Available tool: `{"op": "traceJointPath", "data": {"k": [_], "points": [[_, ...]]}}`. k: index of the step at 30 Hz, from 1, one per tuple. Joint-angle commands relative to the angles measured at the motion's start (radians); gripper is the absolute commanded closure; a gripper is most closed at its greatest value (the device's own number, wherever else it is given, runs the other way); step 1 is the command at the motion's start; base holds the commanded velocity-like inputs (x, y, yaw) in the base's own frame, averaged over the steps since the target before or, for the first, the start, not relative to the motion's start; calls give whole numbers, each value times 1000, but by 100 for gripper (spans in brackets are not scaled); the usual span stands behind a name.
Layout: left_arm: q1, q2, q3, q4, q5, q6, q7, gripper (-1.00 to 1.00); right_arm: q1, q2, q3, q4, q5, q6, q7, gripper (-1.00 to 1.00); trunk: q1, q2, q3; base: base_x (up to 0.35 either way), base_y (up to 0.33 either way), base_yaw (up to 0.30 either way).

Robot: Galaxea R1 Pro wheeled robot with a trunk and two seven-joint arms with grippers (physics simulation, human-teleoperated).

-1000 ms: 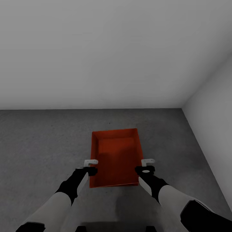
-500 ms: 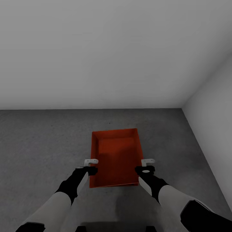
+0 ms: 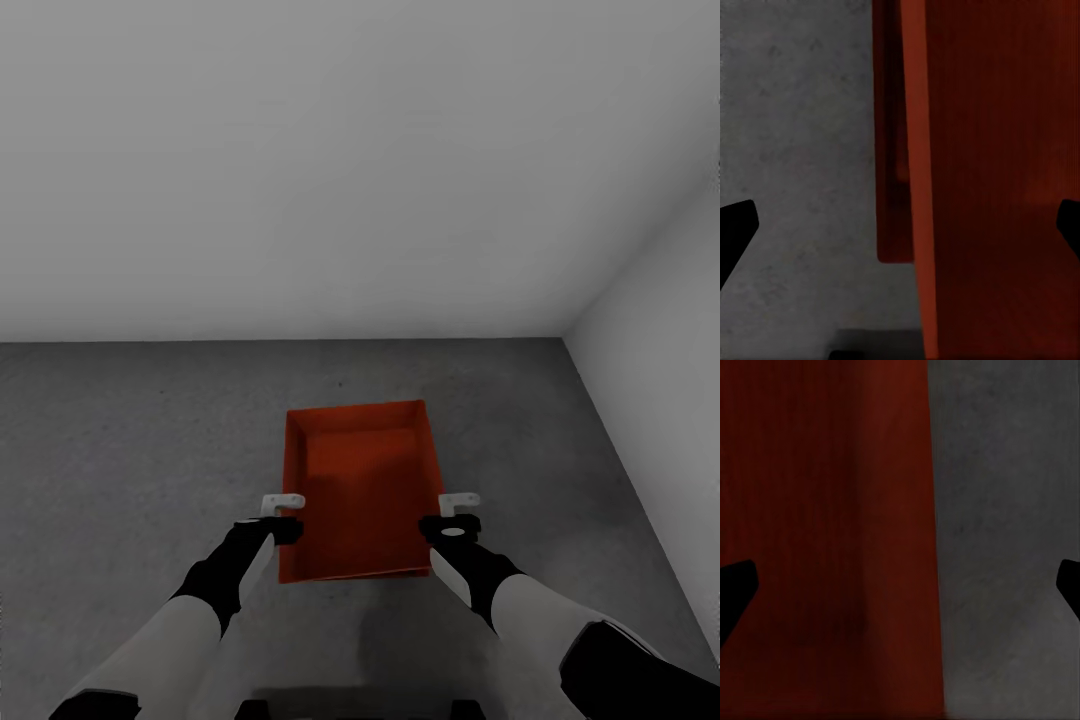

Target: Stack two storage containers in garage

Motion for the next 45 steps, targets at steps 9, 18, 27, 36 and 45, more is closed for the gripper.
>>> {"op": "traceJointPath", "data": {"k": [9,18,27,36,45], "points": [[0,0,-3,2,6,5,6,-100,-1,-1,9,-2,-3,6,-9,-100,-35,63,28,0,0,0],[0,0,-3,5,6,5,5,-100,-1,-1,8,-2,-4,5,-9,-100,-69,126,56,0,0,0],[0,0,-3,7,6,5,4,-100,-1,-1,8,-2,-5,5,-9,-100,-104,189,84,0,0,0],[0,0,-3,7,6,5,2,-100,-1,-1,8,-2,-6,2,-9,-100,-138,252,112,0,0,0],[0,0,-3,7,6,5,2,-100,-1,-1,8,-2,-8,-2,-9,-100,-173,315,141,0,0,0]]}}
